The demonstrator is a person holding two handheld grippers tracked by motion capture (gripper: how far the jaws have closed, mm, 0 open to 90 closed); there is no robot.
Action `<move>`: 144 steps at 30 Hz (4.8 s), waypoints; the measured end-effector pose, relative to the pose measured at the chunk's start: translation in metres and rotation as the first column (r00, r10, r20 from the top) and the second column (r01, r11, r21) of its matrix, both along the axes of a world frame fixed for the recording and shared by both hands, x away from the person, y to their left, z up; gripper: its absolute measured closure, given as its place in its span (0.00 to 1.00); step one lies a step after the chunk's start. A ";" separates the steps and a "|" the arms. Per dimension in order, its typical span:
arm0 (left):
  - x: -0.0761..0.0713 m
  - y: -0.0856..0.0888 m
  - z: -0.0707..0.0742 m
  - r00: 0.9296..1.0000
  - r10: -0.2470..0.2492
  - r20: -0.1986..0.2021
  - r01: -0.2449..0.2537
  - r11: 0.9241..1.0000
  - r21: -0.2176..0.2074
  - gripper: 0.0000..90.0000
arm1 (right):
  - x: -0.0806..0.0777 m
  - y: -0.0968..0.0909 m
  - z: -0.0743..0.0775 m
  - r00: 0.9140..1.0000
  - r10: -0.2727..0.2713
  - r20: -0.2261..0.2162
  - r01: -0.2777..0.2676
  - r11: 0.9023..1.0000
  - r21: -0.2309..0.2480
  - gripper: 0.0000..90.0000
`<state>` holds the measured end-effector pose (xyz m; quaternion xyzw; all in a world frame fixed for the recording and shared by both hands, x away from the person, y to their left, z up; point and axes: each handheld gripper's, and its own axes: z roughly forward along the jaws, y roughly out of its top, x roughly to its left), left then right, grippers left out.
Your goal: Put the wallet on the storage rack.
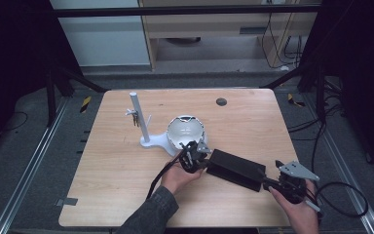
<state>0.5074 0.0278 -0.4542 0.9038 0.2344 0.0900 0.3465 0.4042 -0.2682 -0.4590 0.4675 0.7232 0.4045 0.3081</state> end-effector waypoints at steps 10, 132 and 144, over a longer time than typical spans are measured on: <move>0.014 -0.013 0.014 1.000 0.008 0.007 -0.008 1.000 -0.030 0.99 | 0.015 0.015 0.024 0.985 0.151 -0.085 -0.161 0.979 -0.127 0.20; 0.003 0.061 0.095 0.988 0.001 0.152 0.025 0.985 -0.170 0.07 | 0.065 0.044 0.107 0.904 0.424 0.045 -0.400 0.880 -0.256 0.95; 0.020 0.053 0.103 0.992 -0.004 0.124 0.030 0.976 -0.216 0.08 | 0.065 0.054 0.118 0.887 0.453 0.088 -0.427 0.878 -0.217 0.95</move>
